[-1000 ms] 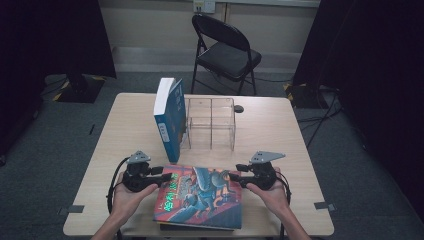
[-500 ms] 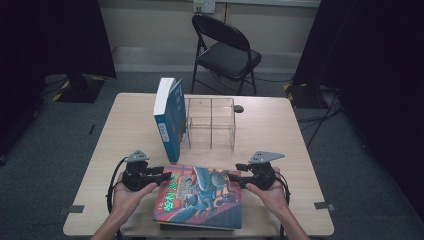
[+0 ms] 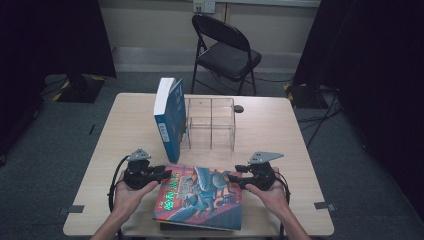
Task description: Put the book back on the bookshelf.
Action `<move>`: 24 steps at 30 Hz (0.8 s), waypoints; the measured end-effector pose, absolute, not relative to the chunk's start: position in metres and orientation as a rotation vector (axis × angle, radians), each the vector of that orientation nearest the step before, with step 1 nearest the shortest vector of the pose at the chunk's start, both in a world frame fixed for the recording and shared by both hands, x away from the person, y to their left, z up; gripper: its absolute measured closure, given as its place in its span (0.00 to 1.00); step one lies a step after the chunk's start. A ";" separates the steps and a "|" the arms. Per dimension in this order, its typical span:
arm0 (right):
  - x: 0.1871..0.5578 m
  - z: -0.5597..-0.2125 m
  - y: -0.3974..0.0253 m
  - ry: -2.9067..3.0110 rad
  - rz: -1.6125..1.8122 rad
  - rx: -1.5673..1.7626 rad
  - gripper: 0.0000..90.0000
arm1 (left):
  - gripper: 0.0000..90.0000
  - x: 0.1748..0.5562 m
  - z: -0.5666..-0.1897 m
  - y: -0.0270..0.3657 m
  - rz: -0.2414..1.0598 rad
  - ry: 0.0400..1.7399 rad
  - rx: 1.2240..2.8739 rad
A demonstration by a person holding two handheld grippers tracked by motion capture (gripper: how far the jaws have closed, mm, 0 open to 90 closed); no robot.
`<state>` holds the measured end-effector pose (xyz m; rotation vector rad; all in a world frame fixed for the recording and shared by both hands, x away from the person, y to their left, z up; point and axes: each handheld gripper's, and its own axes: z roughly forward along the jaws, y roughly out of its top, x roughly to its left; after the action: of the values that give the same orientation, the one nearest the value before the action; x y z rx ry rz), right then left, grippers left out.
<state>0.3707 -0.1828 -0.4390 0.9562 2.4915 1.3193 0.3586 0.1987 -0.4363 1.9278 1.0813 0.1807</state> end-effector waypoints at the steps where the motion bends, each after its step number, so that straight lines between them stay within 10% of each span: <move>1: 0.370 -0.439 -0.183 2.493 1.318 0.954 0.56 | 0.75 0.360 -0.436 0.197 0.183 1.079 1.931; 24: 0.353 -0.430 -0.178 2.548 1.260 0.904 0.58 | 0.83 0.390 -0.434 0.156 0.224 1.007 1.994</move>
<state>0.3533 -0.1780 -0.4304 0.9039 2.5482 1.2604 0.3904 0.1561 -0.4340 1.9935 1.0071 0.2236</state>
